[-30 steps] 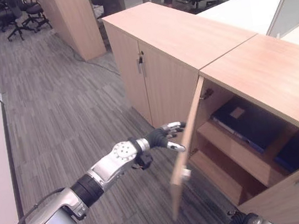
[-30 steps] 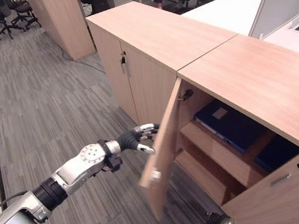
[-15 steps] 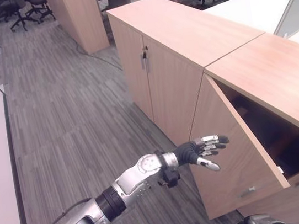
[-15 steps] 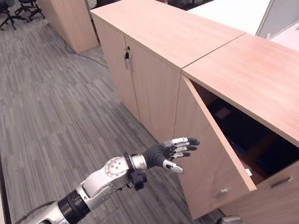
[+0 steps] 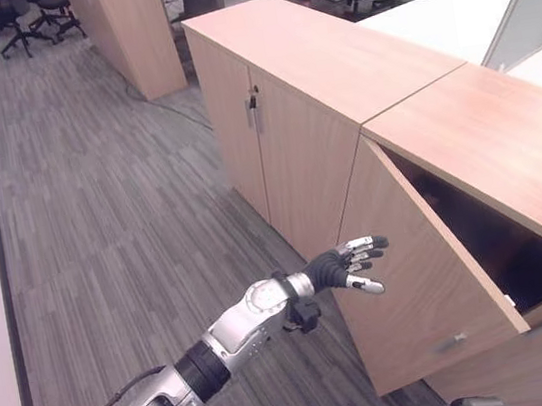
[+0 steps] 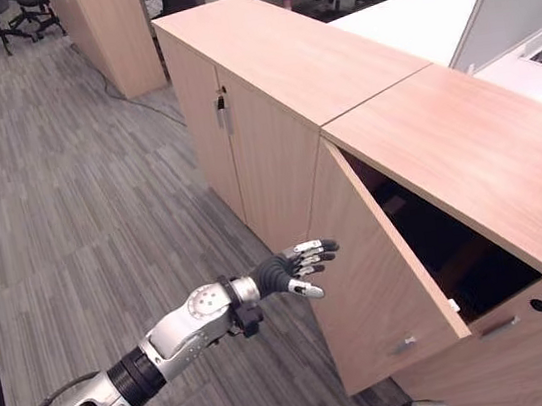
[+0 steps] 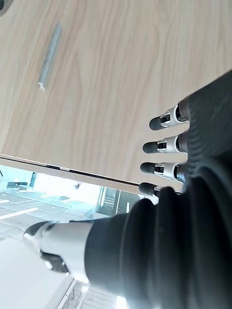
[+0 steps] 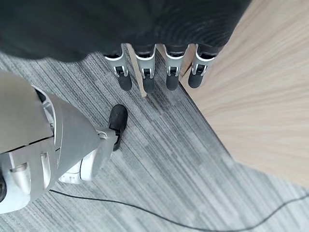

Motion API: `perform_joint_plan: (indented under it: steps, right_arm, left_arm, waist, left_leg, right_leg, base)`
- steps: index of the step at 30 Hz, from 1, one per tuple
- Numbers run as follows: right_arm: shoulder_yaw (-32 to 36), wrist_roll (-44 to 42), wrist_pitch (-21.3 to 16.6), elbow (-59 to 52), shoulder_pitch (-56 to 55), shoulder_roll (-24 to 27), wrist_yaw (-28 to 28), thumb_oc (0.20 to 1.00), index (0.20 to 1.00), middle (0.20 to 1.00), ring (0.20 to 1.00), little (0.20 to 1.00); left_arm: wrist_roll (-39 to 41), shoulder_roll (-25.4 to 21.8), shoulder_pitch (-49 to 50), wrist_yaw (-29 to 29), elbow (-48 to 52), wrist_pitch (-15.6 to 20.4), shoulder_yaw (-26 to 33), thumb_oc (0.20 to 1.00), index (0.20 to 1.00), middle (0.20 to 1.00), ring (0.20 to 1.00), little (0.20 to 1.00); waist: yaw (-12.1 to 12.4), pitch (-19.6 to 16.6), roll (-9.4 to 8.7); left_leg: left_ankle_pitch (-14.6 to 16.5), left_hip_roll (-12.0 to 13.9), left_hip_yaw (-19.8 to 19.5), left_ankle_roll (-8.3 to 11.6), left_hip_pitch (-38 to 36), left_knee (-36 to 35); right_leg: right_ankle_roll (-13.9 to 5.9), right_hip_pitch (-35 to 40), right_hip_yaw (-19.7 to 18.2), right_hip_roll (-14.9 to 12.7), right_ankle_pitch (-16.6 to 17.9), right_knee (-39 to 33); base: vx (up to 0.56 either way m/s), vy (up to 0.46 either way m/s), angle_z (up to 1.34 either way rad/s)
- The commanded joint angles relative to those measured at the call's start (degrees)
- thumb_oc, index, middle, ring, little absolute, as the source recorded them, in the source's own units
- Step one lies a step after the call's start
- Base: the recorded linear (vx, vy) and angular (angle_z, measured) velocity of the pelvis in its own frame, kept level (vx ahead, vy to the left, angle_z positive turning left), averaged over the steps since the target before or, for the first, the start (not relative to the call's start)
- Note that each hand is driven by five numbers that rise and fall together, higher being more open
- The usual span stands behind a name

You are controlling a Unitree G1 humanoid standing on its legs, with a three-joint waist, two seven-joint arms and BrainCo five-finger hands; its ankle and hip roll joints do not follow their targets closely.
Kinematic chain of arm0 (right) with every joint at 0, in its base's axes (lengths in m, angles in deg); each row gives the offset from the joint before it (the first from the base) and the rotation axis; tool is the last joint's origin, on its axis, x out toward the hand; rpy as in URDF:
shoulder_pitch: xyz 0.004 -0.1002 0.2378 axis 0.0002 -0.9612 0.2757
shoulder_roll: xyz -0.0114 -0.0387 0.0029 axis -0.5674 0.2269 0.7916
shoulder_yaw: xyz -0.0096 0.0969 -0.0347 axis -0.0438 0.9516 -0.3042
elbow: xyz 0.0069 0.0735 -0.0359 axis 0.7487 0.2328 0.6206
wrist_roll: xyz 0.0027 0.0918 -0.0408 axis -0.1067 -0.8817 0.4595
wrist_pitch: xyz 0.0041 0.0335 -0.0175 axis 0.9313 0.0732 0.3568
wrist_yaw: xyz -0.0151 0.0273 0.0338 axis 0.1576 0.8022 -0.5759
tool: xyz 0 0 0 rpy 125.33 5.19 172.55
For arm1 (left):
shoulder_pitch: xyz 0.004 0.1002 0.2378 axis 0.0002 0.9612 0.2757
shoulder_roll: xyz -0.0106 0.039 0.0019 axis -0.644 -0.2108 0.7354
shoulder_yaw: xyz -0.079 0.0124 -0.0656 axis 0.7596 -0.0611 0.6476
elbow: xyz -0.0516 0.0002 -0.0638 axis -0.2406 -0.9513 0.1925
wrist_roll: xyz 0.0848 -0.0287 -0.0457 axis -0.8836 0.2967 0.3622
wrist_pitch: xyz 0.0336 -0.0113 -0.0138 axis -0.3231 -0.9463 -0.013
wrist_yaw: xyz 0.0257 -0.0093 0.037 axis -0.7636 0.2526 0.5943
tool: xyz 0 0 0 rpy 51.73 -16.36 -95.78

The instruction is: Put the empty folder in the office cabinet

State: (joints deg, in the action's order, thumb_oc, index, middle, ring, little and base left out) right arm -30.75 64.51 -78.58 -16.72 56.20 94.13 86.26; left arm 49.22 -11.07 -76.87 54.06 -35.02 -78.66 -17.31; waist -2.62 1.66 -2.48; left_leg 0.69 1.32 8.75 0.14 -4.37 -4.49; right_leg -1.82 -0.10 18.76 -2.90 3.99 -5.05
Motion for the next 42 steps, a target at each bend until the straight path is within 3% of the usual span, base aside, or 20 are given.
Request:
perform_joint_plan:
  steps: [1, 10, 15, 26, 30, 32, 36, 38, 40, 42]
  right_arm:
    - [-11.4, 3.9, -2.8, 2.6, -20.4, -0.7, 8.9, 1.0, 1.0, 1.0, 1.0, 1.0]
    - [-10.8, 3.3, -1.6, 2.9, -20.4, -0.7, 7.6, 1.0, 1.0, 1.0, 1.0, 1.0]
    - [-10.9, 2.9, -0.7, 3.9, -20.1, -1.6, 5.8, 1.0, 1.0, 1.0, 1.0, 1.0]
    - [-10.9, 1.2, -0.3, 4.3, -18.6, -3.1, 2.7, 1.0, 1.0, 1.0, 1.0, 1.0]
    - [-10.9, -0.1, 0.4, 4.5, -16.6, -3.5, 1.0, 1.0, 1.0, 1.0, 1.0, 1.0]
    - [-10.4, -1.0, 0.7, 3.9, -14.9, -2.8, 0.1, 1.0, 1.0, 1.0, 1.0, 1.0]
    - [-9.4, -1.6, 0.3, 3.1, -14.2, -1.6, -0.8, 1.0, 1.0, 1.0, 1.0, 1.0]
    - [-5.0, -6.3, 1.9, 6.0, -12.7, -4.4, -4.3, 1.0, 1.0, 1.0, 1.0, 1.0]
    - [-4.7, -6.6, 1.2, 5.7, -9.5, -4.8, -5.7, 1.0, 1.0, 1.0, 1.0, 1.0]
    - [-0.2, -12.3, 2.2, 7.4, -5.7, -6.2, -7.5, 1.0, 1.0, 1.0, 1.0, 1.0]
  left_arm:
    - [-2.9, 2.9, -3.7, 0.3, -1.3, 2.1, 4.9, 1.0, 1.0, 1.0, 1.0, 1.0]
    - [-10.7, 7.0, -8.3, 1.0, -9.9, 1.5, 2.5, 1.0, 1.0, 1.0, 1.0, 1.0]
    - [-16.5, 7.9, -10.3, 2.3, -14.1, 1.9, 2.3, 1.0, 1.0, 1.0, 1.0, 1.0]
    - [-15.2, 6.8, -8.7, 4.6, -16.3, 2.6, 5.1, 1.0, 1.0, 1.0, 1.0, 1.0]
    - [-6.1, 6.6, -5.1, 5.2, -17.2, 2.5, 7.1, 1.0, 1.0, 1.0, 1.0, 1.0]
    - [-0.6, 4.9, -1.5, 5.4, -16.0, 3.0, 7.8, 1.0, 1.0, 1.0, 1.0, 1.0]
    - [4.5, 3.2, 3.5, 4.0, -16.1, 2.7, 8.2, 1.0, 1.0, 1.0, 1.0, 1.0]
    - [5.1, 2.2, 8.7, 3.8, -15.7, 2.4, 10.0, 1.0, 1.0, 1.0, 1.0, 1.0]
    - [5.2, 0.2, 14.0, 2.2, -17.9, 1.8, 11.9, 1.0, 1.0, 1.0, 1.0, 1.0]
    - [5.2, 0.7, 20.3, 2.3, -20.5, 1.8, 14.7, 1.0, 1.0, 1.0, 1.0, 1.0]
  waist:
    - [-1.9, 1.3, -2.53]
    - [-3.8, 1.2, -2.9]
    - [-5.1, 0.8, -2.93]
    - [-6.6, 0.3, -3.66]
    - [-6.5, 1.1, -5.12]
    - [-4.5, 2.7, -6.04]
    - [-3.5, 3.3, -5.42]
    - [-4.3, 2.6, -4.05]
    - [-4.4, 1.7, -2.95]
    - [-4.0, 1.5, -1.33]
  left_leg:
    - [1.6, 0.7, -0.1, 1.91, 2.4, -0.5]
    - [1.7, 1.9, 2.0, 2.1, 1.9, -0.5]
    - [2.3, 3.0, 5.3, 2.23, 0.4, -0.5]
    - [2.1, 5.5, 10.1, 3.03, -2.2, -0.2]
    - [4.8, 7.1, 10.5, 2.62, -0.1, 7.7]
    - [7.2, 5.5, 3.8, 1.22, 4.1, 15.0]
    - [10.6, -1.0, -5.0, -0.29, 6.4, 16.6]
    - [9.9, -2.6, -5.9, -1.2, 5.2, 12.8]
    - [7.9, -3.6, -5.7, -1.64, 3.3, 7.3]
    - [5.4, -4.7, -5.3, -1.96, 1.2, 2.0]
  right_leg:
    - [-4.67, 3.5, -1.1, -2.2, -5.6, 0.0]
    - [-4.61, 2.4, -3.1, -1.2, -5.4, 0.0]
    - [-4.77, 1.9, -5.7, -0.2, -5.1, 0.0]
    - [-4.32, 1.6, -9.5, 2.4, -5.3, 0.0]
    - [-3.53, 1.7, -12.4, 3.7, -4.9, 0.0]
    - [-2.89, 1.7, -14.7, 4.2, -4.4, 0.0]
    - [-3.1, 1.2, -15.8, 4.4, -3.6, 0.0]
    - [-3.38, 0.4, -16.5, 4.5, -2.8, 0.0]
    - [-3.92, -0.4, -16.4, 3.9, -2.2, 0.0]
    - [-4.42, -0.9, -16.4, 2.8, -1.8, 0.0]
  base:
    - [-0.01, -0.028, -0.03]
    - [-0.01, -0.036, -0.12]
    - [0.0, -0.037, -0.34]
    - [0.0, -0.058, -0.28]
    - [-0.05, -0.095, -0.56]
    - [-0.12, -0.045, -0.48]
    - [-0.05, 0.063, -0.61]
    - [-0.07, 0.202, -0.63]
    - [-0.06, 0.245, -0.61]
    - [-0.03, 0.185, -0.38]
